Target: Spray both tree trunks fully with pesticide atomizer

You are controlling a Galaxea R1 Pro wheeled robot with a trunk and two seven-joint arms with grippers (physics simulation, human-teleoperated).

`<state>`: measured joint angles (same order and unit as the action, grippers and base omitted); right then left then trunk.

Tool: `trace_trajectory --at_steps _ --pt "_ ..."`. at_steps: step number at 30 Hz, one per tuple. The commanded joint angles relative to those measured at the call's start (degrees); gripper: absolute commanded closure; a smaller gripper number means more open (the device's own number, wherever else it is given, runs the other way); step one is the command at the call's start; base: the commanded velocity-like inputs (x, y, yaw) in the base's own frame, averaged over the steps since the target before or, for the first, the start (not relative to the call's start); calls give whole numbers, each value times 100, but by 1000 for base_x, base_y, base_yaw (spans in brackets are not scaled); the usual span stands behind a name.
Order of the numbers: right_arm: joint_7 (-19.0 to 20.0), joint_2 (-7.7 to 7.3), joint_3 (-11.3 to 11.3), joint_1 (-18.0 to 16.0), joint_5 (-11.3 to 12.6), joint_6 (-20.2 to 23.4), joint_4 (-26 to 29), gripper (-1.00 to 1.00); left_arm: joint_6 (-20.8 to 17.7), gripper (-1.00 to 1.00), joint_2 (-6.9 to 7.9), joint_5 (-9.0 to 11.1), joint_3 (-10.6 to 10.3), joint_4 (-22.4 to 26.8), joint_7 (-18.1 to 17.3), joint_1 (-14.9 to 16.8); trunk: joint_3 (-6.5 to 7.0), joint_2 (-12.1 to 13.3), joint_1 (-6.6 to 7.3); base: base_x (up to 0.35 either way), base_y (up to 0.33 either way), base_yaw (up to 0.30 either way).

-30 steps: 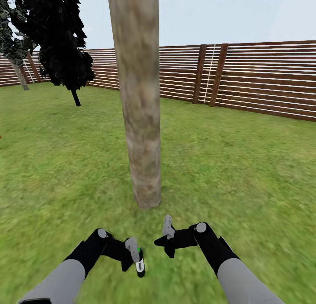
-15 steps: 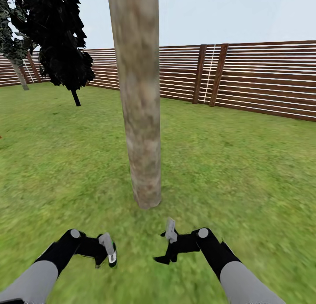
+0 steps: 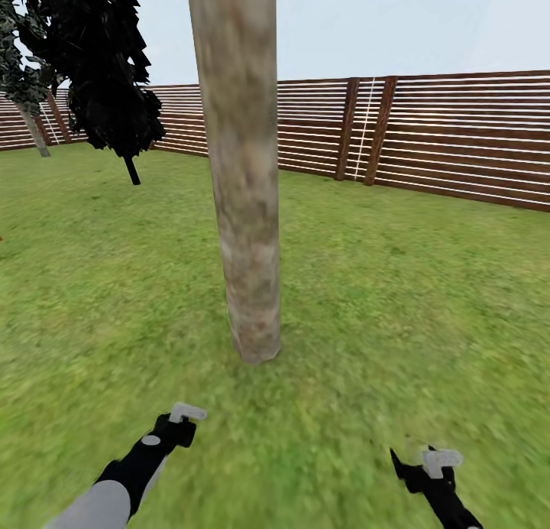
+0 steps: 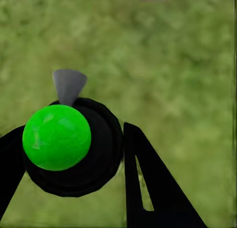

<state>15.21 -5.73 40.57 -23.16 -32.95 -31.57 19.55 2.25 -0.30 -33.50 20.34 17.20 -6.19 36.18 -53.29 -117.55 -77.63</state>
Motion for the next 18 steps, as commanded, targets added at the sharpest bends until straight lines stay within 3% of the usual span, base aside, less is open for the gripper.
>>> trace_trajectory --at_steps 1,2,4,6,11,18 --pt "52 -52 377 70 -33 -267 -8 -100 9 100 -48 -33 71 -15 22 4 -4 -2 1 0 0 0" --pt "60 -87 640 120 -41 -483 -8 -100 0 100 -94 81 114 -31 57 4 -4 -2 1 0 0 0" --pt "67 -93 734 138 -44 -560 -12 -100 2 100 -242 295 126 -82 81 3 -4 -2 1 0 0 0" --pt "69 -93 757 143 -45 -579 -12 -100 14 100 -329 369 127 -106 94 3 -4 -2 1 0 0 0" --pt "54 -114 791 145 -45 -596 -10 -100 -9 100 -377 409 128 -115 101 3 -4 -2 1 0 0 -25" --pt "46 -112 794 145 -37 -596 -4 -100 -18 100 -358 408 128 -111 101 3 -4 -2 1 0 0 -268"
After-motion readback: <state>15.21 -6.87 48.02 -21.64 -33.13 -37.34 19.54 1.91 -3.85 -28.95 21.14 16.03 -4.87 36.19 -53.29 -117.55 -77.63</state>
